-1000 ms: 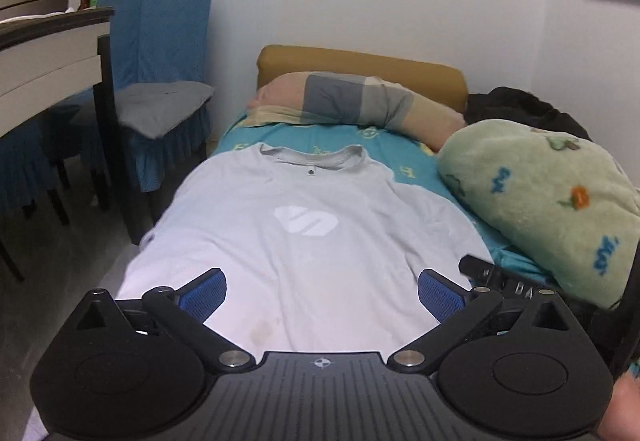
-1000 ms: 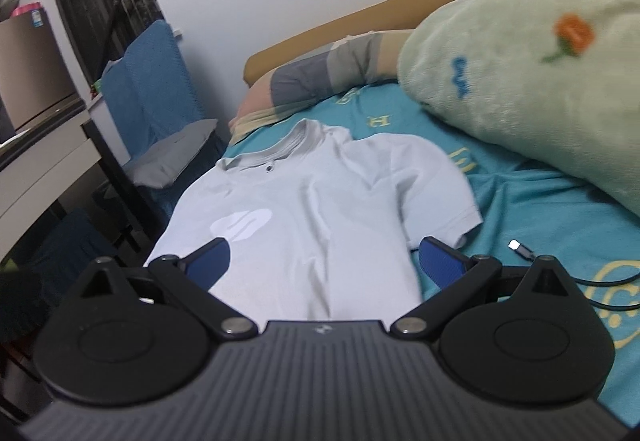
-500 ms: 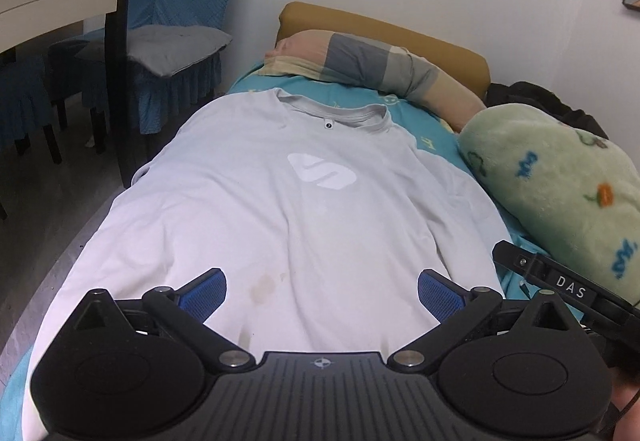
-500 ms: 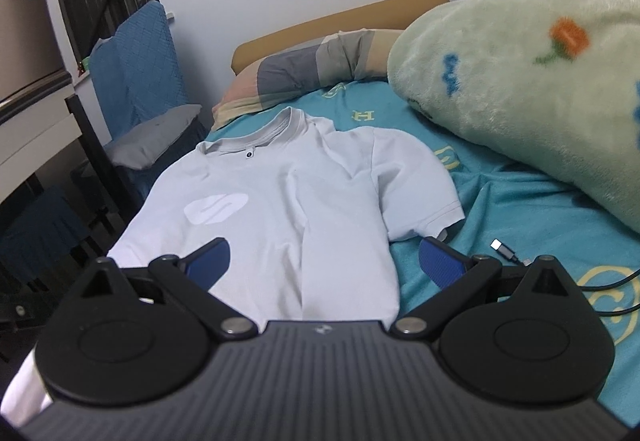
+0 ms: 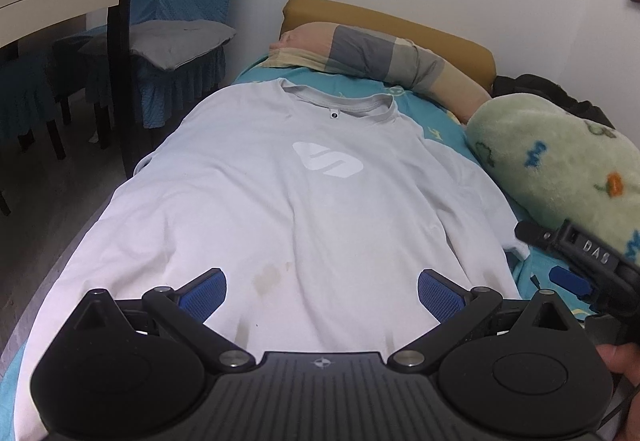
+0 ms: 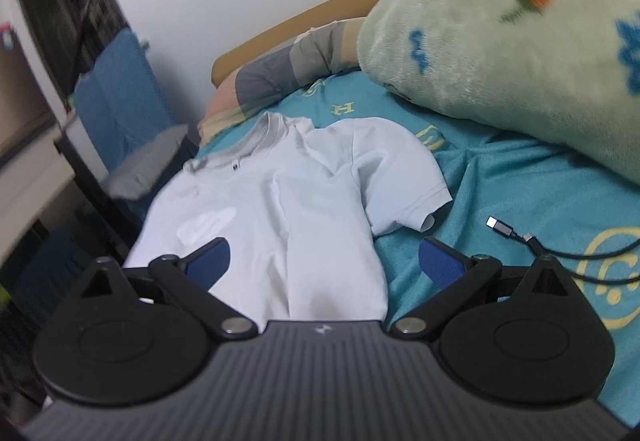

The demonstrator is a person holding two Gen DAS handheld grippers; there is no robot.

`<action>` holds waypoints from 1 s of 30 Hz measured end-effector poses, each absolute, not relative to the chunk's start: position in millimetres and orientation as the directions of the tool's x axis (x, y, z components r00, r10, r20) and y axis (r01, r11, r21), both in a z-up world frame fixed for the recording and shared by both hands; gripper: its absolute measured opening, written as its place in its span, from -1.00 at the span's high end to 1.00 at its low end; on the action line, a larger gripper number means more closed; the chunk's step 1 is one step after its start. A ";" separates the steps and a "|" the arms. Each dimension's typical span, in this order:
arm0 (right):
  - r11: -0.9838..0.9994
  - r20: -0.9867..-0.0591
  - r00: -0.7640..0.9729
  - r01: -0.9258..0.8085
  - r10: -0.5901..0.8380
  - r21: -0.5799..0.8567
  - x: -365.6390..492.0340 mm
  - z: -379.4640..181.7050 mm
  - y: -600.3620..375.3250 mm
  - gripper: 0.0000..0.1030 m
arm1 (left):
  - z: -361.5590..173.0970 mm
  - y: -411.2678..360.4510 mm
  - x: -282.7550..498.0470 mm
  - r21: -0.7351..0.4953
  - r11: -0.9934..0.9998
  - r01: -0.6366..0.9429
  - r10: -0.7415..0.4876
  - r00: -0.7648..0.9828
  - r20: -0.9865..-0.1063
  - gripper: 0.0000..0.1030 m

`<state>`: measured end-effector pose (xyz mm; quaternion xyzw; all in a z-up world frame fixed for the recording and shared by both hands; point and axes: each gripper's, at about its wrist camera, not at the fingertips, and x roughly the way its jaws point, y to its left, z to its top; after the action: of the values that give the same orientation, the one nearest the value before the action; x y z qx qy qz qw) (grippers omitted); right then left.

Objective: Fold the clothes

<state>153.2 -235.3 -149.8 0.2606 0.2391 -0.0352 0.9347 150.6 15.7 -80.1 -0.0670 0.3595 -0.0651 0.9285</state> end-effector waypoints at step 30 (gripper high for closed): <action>0.413 -0.372 0.907 0.268 0.197 0.871 196.2 -227.8 -301.6 -0.47 | -93.4 8.8 152.9 -0.168 0.981 0.096 -0.184 0.725 -0.663 -1.00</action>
<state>196.2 -301.6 -227.8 0.5415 0.2144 -0.0218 0.8126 152.9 8.8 -93.4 -0.0610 0.3628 -0.0755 0.9268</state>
